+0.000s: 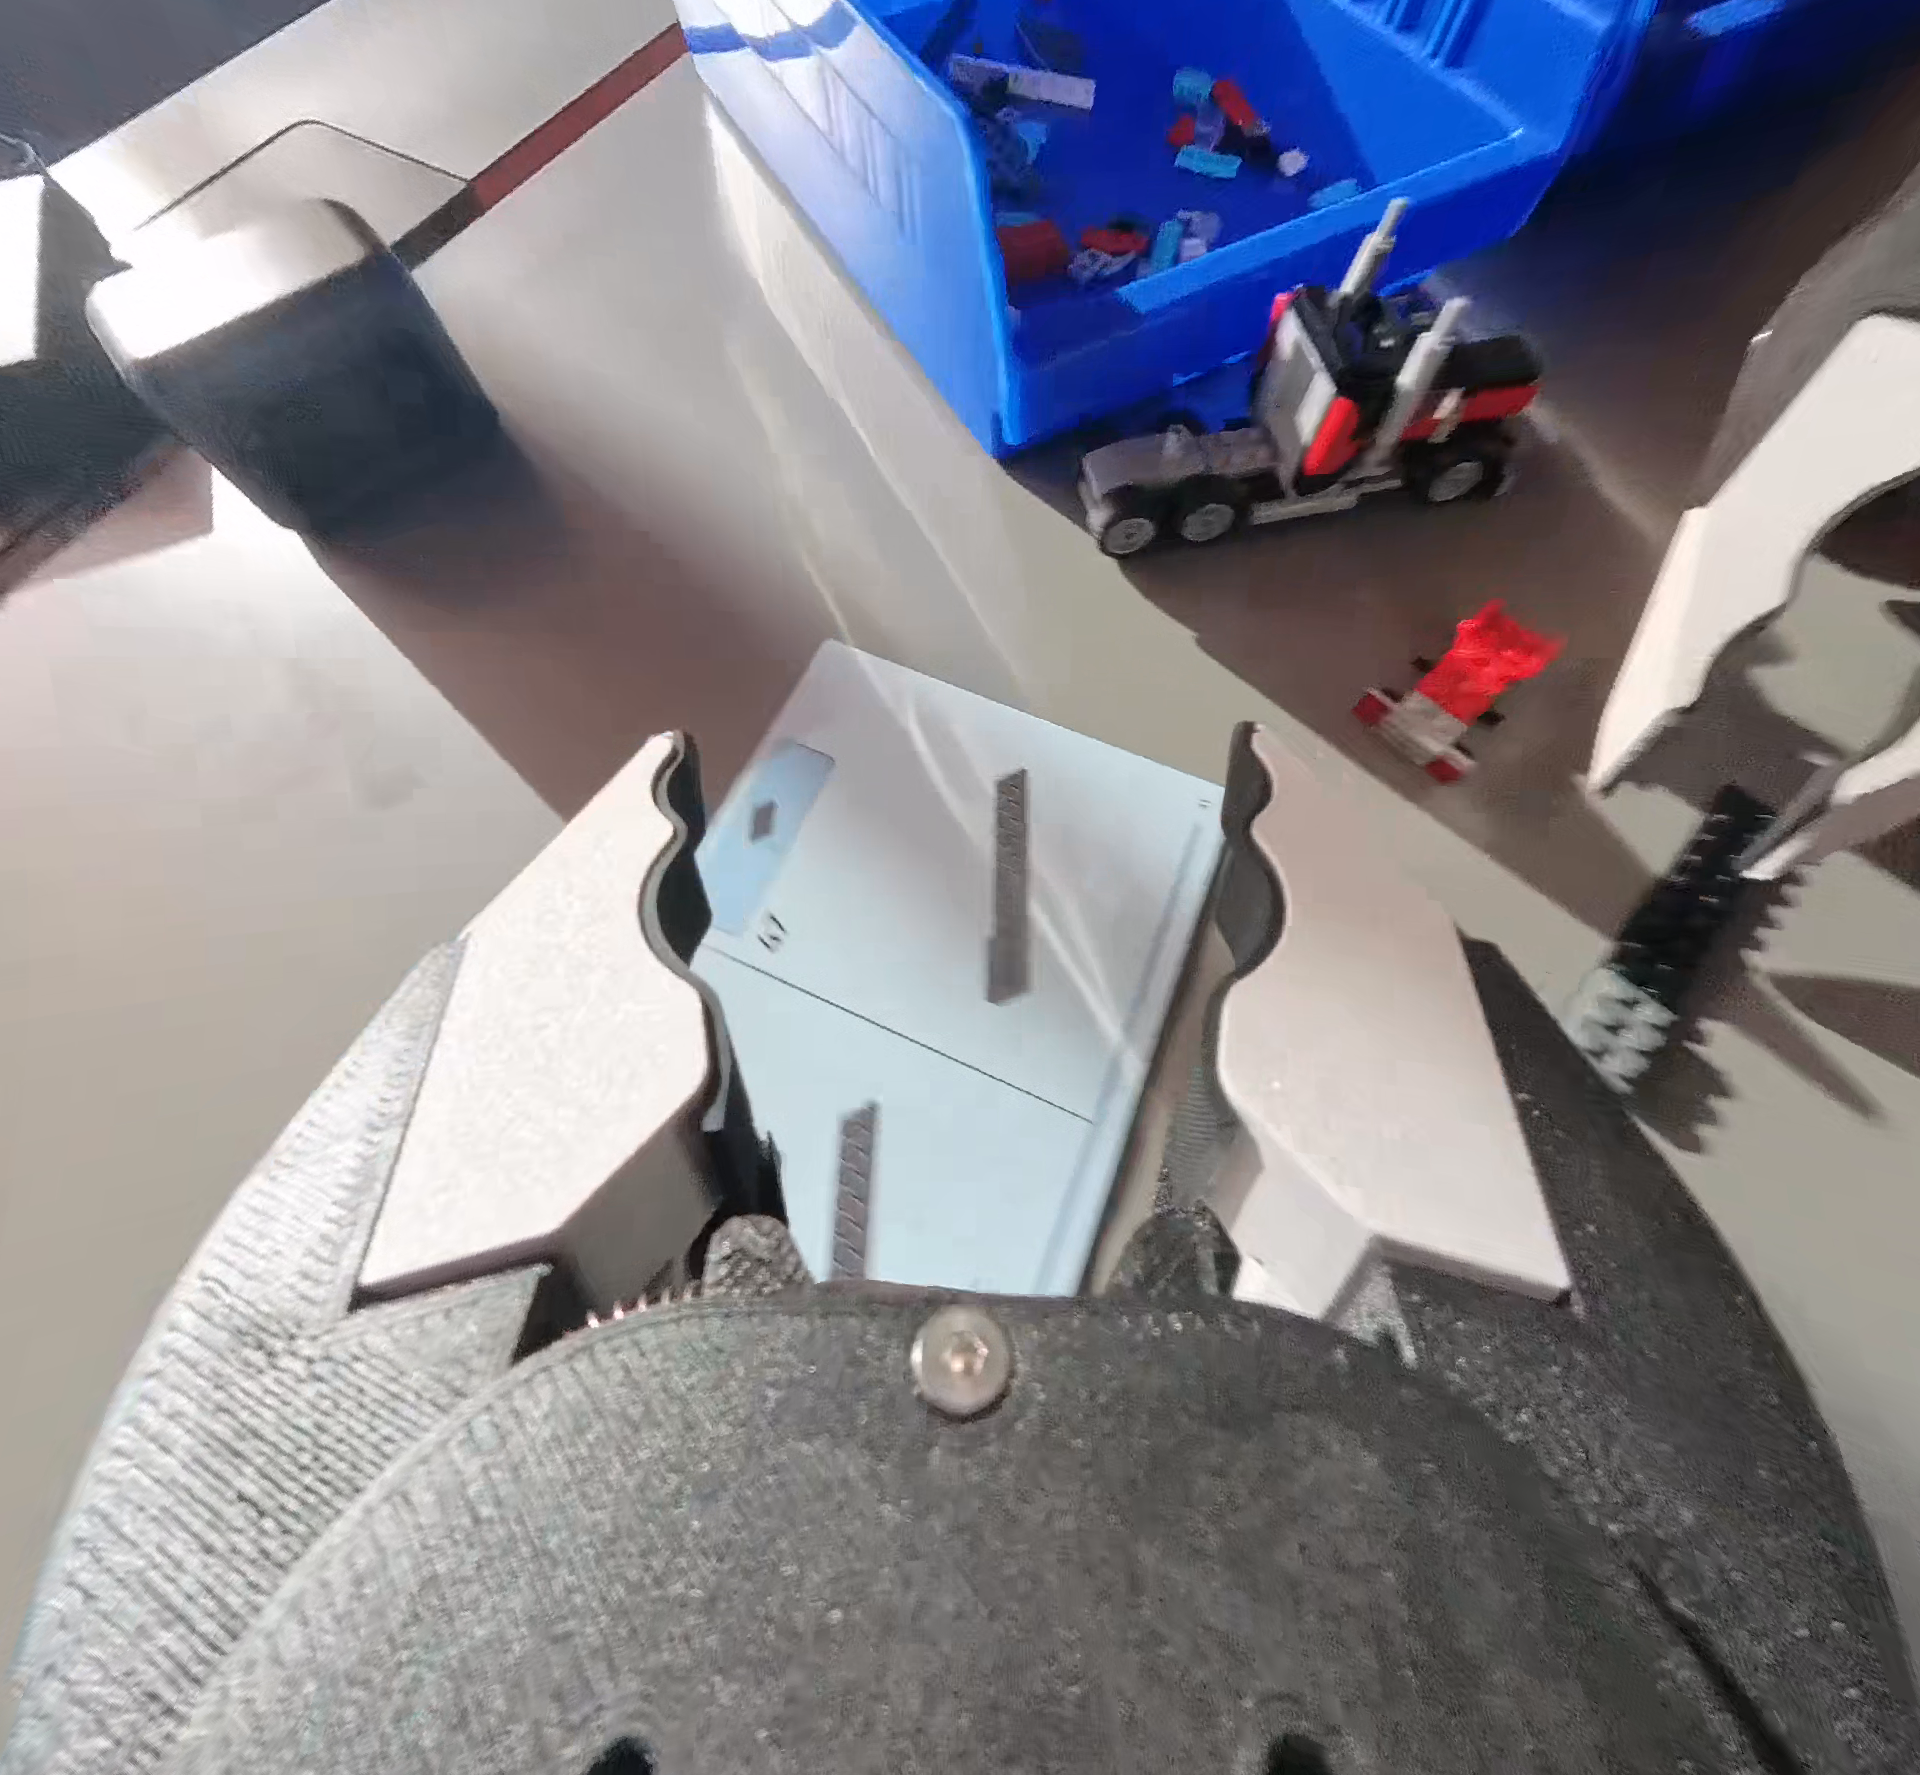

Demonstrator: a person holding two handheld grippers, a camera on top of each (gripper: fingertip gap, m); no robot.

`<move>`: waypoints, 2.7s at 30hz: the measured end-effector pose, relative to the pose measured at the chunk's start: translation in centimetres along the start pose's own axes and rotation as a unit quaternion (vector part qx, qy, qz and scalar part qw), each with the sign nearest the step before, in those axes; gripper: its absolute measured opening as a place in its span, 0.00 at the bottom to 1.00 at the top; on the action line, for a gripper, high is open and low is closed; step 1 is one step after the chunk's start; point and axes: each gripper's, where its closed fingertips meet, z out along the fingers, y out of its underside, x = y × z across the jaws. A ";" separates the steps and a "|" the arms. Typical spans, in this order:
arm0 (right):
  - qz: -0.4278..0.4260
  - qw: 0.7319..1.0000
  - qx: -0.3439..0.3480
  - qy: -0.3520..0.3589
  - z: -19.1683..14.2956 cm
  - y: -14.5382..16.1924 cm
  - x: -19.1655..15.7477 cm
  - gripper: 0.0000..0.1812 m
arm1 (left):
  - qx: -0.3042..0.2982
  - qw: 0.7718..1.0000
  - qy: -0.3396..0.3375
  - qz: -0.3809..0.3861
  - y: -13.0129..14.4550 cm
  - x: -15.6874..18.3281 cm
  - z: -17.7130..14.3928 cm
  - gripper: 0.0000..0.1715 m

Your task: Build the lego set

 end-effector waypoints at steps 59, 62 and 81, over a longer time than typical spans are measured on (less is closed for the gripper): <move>0.099 0.956 0.261 -0.088 -0.8 -8.3 3.8 0.13 | -0.151 0.982 0.105 0.050 3.4 -0.8 6.8 0.44; 0.101 0.955 0.263 -0.089 -0.9 -8.3 3.8 0.13 | -0.151 0.981 0.107 0.051 3.4 -0.8 6.7 0.43; 0.098 0.955 0.270 -0.072 -1.3 -8.2 4.2 0.13 | -0.119 0.962 0.163 0.182 3.5 3.7 4.1 0.50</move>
